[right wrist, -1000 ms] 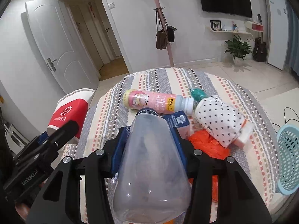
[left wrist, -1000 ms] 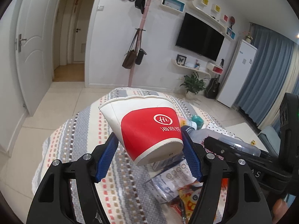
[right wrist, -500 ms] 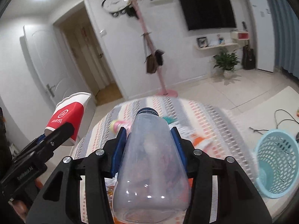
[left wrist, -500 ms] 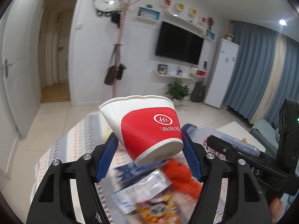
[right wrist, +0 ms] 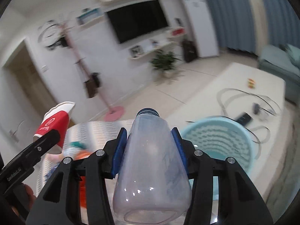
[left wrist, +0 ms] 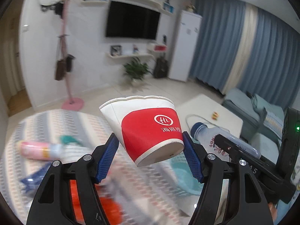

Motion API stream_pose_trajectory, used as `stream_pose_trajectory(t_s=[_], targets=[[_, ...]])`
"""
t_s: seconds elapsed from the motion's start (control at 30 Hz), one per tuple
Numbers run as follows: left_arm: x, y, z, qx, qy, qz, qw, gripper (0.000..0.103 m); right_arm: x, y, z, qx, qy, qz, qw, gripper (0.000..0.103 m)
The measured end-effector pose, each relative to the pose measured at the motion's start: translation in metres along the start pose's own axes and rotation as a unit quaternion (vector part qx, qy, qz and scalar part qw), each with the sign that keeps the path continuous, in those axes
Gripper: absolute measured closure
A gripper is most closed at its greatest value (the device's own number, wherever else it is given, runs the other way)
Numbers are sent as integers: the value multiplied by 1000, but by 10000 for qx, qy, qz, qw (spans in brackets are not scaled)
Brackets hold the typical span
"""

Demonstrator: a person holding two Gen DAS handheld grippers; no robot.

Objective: Collect trash
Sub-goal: 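Carry cup and bottle to the blue basket and open both tools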

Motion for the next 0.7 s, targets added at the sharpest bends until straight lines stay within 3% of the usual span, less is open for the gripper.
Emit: stream_pose_trajectory(t_s=[0.2, 0.43, 0.53, 0.6, 0.7], targets=[[60, -42, -74, -839, -582, -80, 9947, 37, 86, -17, -25, -349, -715, -416, 9960, 58], [83, -105, -132, -1785, -860, -25, 9802, 36, 156, -70, -53, -1089, -1164, -882, 9833, 58], [86, -120, -141, -2012, -936, 6, 9751, 33, 170, -81, -58, -1253, -1228, -1002, 9794, 57], [85, -122, -142, -1999, -930, 5, 9754, 26, 173, -82, -60, -1252, -1203, -1023, 9795, 57], [89, -117, -138, -1939, -957, 34, 9763, 24, 172, -76, -57, -1169, -1172, -982, 9813, 57]])
Point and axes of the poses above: each gripper's, at about its wrist camera, not at the fingertips, and z roughly against the way its jaws point, x to its right, y to its top, the point moved 9 cm from there along -z, roughly the way its jaws point, and after that the axes turned 8 degrees about x, right-handed, at the moved point
